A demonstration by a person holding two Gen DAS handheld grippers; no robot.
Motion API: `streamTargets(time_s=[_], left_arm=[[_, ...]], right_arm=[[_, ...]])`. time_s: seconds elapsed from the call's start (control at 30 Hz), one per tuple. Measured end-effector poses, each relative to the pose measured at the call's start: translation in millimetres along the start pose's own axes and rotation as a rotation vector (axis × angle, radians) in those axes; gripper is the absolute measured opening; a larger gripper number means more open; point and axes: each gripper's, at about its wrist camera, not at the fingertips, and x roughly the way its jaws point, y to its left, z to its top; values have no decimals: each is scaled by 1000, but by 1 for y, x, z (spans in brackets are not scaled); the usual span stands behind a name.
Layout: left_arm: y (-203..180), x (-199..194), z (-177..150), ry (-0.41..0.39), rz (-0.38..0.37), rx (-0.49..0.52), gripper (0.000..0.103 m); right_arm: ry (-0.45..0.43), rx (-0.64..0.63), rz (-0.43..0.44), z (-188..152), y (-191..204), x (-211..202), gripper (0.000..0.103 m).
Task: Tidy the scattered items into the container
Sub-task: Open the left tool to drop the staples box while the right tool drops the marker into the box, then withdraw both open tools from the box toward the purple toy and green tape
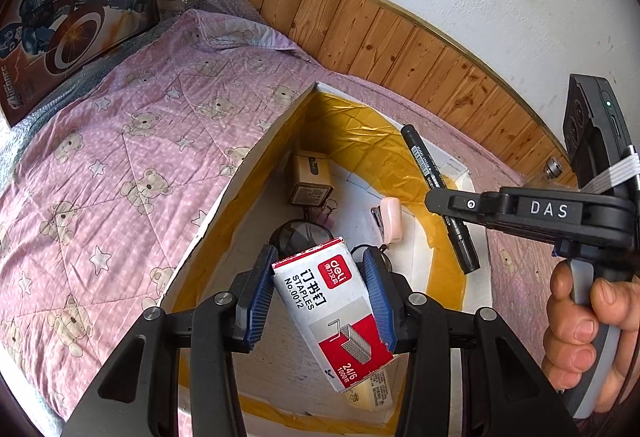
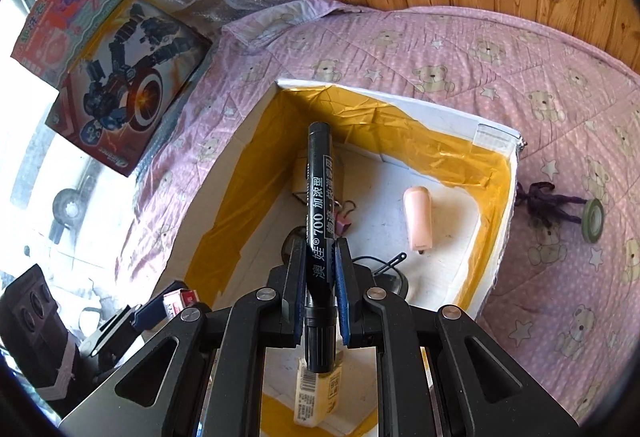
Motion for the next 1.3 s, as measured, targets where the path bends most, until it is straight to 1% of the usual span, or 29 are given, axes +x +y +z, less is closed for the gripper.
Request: streamTargets(time_s=[0.1, 0.2, 0.23, 0.27, 0.47, 0.67, 0.8, 1.0, 1.17, 1.3], left_arm=[[2, 4, 0, 8, 1, -1, 46], [3, 10, 0, 22, 1, 5, 47], [4, 12, 1, 25, 6, 1, 51], [4, 13, 0, 29, 10, -1, 59], [9, 12, -1, 23, 6, -7, 60], [6, 16, -2, 42, -8, -15, 60], [4, 19, -7, 66, -4, -23, 60], [-9, 10, -8, 53, -6, 2, 60], [-25, 0, -9, 47, -12, 27, 60], [-37, -9, -12, 36, -16, 46, 60]], right_arm=[[12, 4, -20, 8, -3, 13, 14], [10, 1, -72, 16, -8, 26, 18], [6, 5, -84, 19, -12, 28, 22], [7, 14, -87, 20, -15, 30, 25], [18, 34, -86, 20, -25, 32, 26], [19, 37, -68, 14, -25, 27, 26], [11, 45, -53, 8, -27, 18, 26], [9, 29, -8, -7, -23, 1, 26], [1, 0, 25, -26, -15, -17, 26], [-10, -1, 54, -42, -14, -31, 26]])
